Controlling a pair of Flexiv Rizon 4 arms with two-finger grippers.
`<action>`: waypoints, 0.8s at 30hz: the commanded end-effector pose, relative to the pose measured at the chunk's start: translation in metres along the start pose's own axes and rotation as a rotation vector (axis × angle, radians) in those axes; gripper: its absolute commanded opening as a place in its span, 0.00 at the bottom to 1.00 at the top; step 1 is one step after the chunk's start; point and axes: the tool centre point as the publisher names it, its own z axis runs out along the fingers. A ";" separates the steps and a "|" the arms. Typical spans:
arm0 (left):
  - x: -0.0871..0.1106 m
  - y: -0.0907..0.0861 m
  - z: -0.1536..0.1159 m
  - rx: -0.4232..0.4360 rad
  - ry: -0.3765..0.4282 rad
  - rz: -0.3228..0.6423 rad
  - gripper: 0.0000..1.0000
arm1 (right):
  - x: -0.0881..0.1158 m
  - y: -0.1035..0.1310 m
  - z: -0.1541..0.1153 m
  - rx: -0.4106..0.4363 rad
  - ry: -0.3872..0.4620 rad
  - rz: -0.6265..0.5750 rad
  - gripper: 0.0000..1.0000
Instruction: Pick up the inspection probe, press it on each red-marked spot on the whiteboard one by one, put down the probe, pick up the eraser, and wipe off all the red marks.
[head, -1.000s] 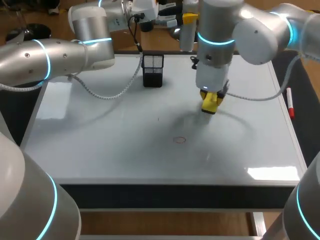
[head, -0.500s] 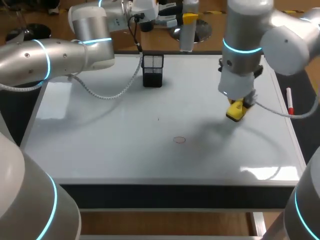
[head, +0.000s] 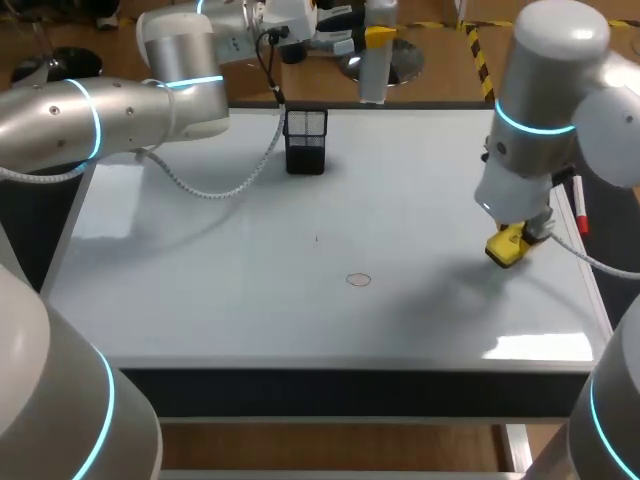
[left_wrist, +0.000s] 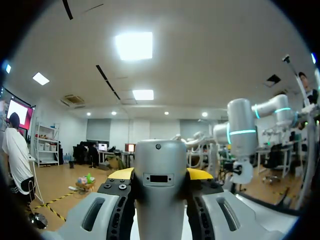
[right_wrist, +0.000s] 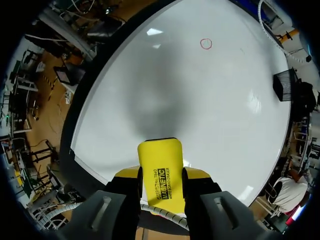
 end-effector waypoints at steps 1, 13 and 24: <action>-0.001 -0.001 0.000 -0.001 0.002 -0.001 0.00 | 0.012 -0.005 -0.002 -0.008 -0.082 -0.005 0.00; -0.001 -0.001 0.000 -0.001 0.002 -0.001 0.00 | 0.012 -0.005 -0.002 -0.008 -0.082 -0.005 0.00; 0.002 -0.001 0.001 -0.017 0.019 -0.007 0.00 | 0.012 -0.005 -0.002 -0.008 -0.082 -0.005 0.00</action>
